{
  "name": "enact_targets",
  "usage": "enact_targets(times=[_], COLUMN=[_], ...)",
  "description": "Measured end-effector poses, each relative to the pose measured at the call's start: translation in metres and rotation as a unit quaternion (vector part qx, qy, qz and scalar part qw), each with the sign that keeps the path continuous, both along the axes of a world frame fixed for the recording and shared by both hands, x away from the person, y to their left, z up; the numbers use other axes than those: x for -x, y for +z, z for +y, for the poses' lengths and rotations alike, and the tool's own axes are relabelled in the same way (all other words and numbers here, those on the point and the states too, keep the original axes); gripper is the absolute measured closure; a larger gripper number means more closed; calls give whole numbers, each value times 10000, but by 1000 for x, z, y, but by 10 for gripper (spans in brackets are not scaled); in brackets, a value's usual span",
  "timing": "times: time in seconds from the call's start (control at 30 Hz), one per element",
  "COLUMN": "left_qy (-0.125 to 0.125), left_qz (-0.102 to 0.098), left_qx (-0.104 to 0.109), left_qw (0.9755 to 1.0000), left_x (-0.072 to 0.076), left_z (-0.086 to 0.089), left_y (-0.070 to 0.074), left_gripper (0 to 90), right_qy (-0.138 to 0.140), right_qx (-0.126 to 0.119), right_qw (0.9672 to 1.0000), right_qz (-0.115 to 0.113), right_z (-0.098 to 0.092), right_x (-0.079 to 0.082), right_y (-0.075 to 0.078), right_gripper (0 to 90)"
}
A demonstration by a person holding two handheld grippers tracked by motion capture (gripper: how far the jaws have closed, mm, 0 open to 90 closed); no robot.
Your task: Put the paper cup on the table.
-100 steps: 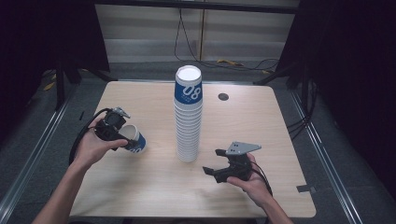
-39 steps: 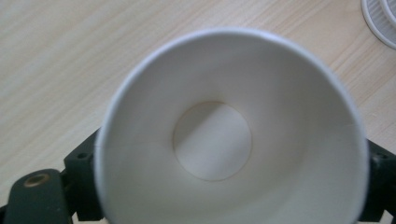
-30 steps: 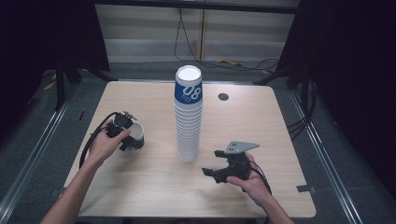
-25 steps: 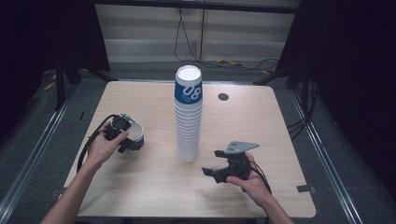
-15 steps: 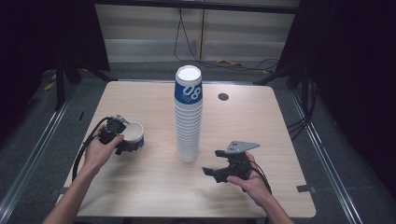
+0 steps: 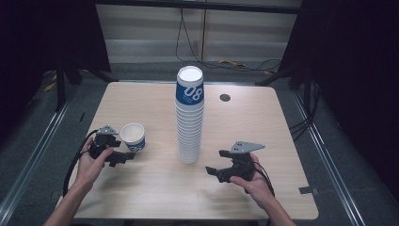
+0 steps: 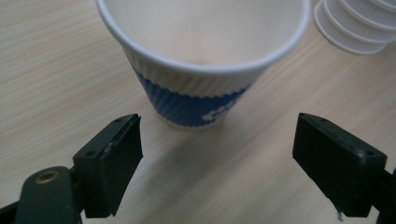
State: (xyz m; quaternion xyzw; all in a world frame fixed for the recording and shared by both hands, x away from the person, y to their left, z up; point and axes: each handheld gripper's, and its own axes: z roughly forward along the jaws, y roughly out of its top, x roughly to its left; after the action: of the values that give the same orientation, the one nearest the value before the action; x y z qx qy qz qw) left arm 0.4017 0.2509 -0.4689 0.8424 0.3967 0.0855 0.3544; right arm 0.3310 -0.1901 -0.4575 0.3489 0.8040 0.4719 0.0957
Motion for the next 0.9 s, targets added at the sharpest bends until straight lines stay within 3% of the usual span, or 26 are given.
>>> enact_targets(times=[0.17,0.33,0.37,0.67,0.73,0.9], left_qy=[20,-29,-34,-195,-238,-314], left_qz=[-291,-461,-453,-450,-382,-434], left_qx=[26,139,236,443,528,771], left_qw=[9996,9988,9987,9978,9976,9956], left_x=[21,41,44,65,69,79], left_z=[-6,-14,-15,-38,-45,-58], left_y=[-1,-4,-4,-9,-10,-13], left_gripper=[158,158,158,158,159,159], right_qy=[-99,-155,-148,-231,-292,-554], right_qx=[154,141,175,312,279,173], right_qw=[9997,9997,9996,9992,9991,9982], right_qz=[-169,-160,-152,-63,-99,-160], right_z=[-1,-3,-3,-7,-10,-16], right_x=[3,6,7,23,26,27], right_y=[4,4,4,0,0,-2], right_gripper=[141,141,141,144,144,143])
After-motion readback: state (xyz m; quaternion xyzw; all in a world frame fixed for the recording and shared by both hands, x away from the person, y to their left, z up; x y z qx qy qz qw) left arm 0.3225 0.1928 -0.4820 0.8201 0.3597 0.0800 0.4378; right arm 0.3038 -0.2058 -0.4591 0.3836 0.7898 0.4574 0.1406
